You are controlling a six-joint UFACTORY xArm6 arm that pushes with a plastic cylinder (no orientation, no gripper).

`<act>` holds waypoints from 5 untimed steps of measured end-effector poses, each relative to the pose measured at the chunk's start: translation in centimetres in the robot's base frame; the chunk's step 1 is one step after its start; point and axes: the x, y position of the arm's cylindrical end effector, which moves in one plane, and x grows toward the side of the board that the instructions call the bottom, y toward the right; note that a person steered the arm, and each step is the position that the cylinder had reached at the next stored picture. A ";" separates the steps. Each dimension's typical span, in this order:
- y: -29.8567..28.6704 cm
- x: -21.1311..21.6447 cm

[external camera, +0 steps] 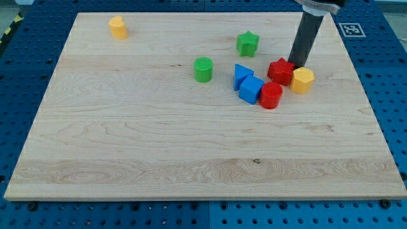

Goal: Move the green star towards the top center

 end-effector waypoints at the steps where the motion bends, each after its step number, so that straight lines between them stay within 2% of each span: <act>1: -1.4 0.9; 2: -3.8 -1.8; 3: -3.6 -3.7; 5: -3.7 -5.1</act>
